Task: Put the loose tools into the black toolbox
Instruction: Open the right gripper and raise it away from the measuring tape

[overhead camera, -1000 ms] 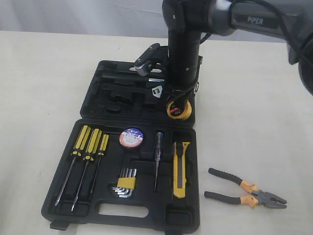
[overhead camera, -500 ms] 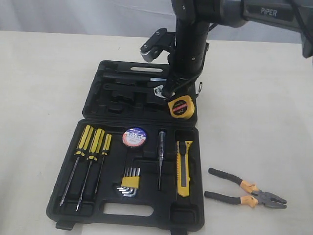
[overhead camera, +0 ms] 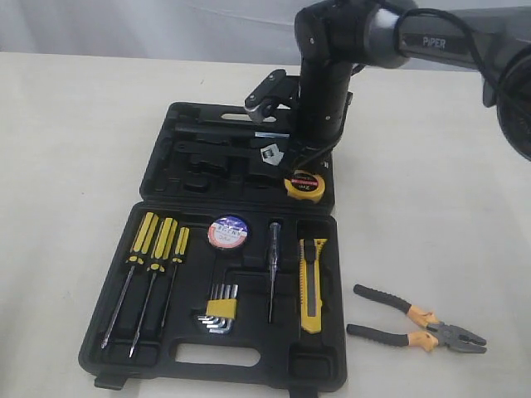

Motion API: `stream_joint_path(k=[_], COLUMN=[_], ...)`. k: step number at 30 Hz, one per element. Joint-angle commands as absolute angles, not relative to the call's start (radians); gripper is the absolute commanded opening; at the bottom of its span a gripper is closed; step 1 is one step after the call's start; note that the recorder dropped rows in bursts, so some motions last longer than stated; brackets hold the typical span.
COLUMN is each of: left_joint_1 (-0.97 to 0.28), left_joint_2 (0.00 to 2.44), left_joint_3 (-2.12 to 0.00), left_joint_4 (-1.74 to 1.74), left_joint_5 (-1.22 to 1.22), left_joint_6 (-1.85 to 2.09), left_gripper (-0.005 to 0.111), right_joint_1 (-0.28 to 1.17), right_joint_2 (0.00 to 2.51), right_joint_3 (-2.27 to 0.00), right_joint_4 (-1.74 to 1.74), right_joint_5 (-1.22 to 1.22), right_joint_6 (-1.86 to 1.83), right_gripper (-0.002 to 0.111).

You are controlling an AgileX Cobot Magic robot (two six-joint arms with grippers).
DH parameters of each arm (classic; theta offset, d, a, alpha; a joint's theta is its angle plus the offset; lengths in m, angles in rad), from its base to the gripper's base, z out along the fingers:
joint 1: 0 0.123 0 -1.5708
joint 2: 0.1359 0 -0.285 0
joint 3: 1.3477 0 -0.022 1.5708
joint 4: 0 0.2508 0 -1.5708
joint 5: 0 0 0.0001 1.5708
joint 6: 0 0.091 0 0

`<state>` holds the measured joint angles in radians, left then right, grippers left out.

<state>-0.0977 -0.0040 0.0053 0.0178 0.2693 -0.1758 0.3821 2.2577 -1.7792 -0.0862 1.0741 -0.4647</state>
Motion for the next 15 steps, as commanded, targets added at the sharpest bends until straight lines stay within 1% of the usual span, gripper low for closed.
stream_joint_path(k=[1, 9, 15], left_joint_1=[-0.103, -0.103, -0.103], left_joint_2=[0.0, 0.0, 0.0], left_joint_3=[0.0, 0.0, 0.0], left_joint_4=[0.022, 0.022, 0.022], left_joint_5=[0.269, 0.269, 0.269], left_joint_6=[-0.175, -0.175, -0.175], left_gripper=[0.0, 0.0, 0.0], right_joint_1=[0.375, 0.375, 0.375], right_joint_2=[2.209, 2.24, 2.258], right_joint_3=[-1.777, -1.763, -1.688], right_joint_4=[-0.021, 0.075, 0.1], right_joint_5=[1.126, 1.178, 1.099], right_joint_6=[-0.511, -0.557, -0.576], right_gripper=[-0.001, -0.001, -0.001])
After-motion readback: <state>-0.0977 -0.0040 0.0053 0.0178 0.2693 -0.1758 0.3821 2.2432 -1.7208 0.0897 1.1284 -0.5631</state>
